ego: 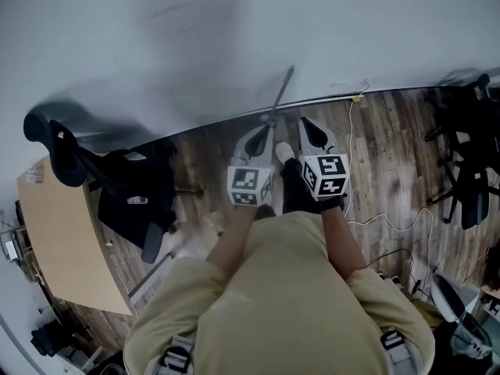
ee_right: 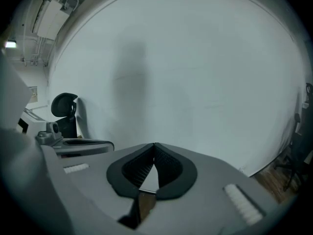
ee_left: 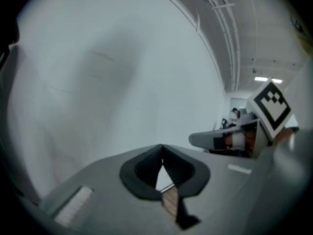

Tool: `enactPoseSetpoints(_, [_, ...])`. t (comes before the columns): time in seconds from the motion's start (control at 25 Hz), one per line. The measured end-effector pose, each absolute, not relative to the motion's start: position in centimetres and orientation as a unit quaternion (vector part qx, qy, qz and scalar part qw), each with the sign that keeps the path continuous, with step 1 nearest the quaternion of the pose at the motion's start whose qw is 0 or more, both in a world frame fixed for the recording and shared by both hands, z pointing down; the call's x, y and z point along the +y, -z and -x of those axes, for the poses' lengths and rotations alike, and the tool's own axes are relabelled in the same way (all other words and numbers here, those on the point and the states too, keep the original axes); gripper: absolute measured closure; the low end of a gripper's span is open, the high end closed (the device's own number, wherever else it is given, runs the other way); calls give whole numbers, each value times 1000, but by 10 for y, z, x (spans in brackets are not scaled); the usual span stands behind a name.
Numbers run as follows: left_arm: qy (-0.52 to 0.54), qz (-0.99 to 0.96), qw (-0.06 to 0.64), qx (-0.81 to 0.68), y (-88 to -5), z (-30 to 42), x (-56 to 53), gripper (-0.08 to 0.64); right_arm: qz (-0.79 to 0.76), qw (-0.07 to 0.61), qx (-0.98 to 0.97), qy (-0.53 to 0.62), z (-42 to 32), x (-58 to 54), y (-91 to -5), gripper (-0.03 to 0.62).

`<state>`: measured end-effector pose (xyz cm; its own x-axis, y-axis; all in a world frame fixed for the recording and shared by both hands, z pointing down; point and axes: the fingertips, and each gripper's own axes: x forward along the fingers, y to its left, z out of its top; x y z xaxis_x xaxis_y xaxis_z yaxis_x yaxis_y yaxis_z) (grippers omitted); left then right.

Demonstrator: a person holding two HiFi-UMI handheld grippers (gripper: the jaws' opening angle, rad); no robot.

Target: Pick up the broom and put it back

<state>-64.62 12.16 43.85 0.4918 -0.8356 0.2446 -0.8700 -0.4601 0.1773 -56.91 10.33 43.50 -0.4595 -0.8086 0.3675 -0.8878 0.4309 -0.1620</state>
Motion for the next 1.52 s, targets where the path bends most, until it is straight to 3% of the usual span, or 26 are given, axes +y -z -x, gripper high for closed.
enactPoseSetpoints(0.36, [-99,-843,194,-492,-504,647,71,555,-481,181,-819,-256,566,37,-545,566])
enactPoseSetpoints(1.08, [-130,-818,262,-495,-602,666,-1,555,-434,184,-779,-413,579,-38,-716,528])
enactPoseSetpoints(1.52, [-155,-808,258,-506,-634,665,-20,555,-417,224,-777,-414,578,-110,-797,379])
